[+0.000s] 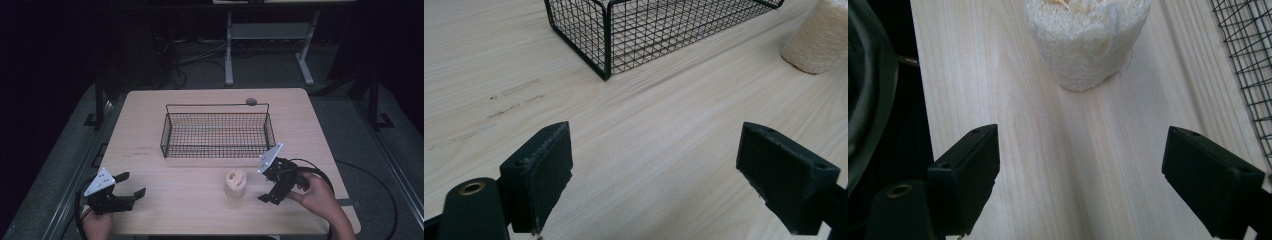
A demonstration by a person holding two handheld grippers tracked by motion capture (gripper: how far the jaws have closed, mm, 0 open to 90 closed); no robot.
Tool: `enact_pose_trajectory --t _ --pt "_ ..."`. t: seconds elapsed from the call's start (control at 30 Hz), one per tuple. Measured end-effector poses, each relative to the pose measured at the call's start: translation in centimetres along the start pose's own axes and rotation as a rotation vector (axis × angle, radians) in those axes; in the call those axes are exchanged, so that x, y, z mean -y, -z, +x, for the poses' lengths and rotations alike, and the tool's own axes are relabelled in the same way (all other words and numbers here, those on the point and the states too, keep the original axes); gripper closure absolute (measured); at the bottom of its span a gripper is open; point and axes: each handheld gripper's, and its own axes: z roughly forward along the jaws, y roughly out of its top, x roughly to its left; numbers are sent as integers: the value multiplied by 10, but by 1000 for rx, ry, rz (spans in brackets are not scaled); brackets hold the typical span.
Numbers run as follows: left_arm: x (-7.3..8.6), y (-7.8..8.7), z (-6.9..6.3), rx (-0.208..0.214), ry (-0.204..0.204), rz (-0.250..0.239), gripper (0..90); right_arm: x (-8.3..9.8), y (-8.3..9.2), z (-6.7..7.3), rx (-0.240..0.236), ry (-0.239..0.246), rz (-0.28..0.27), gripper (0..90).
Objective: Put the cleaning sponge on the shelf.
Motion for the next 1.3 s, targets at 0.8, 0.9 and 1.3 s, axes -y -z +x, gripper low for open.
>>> enact_pose_trajectory --t 0.8,0.9,1.3 --pt "0 0 -1 1 3 -1 137 -26 -2 -5 -30 26 16 153" --pt "0 0 0 0 4 -2 137 -30 -2 -5 -31 32 15 153" --pt "0 1 0 0 4 -1 137 -43 -5 -6 -44 54 25 153"
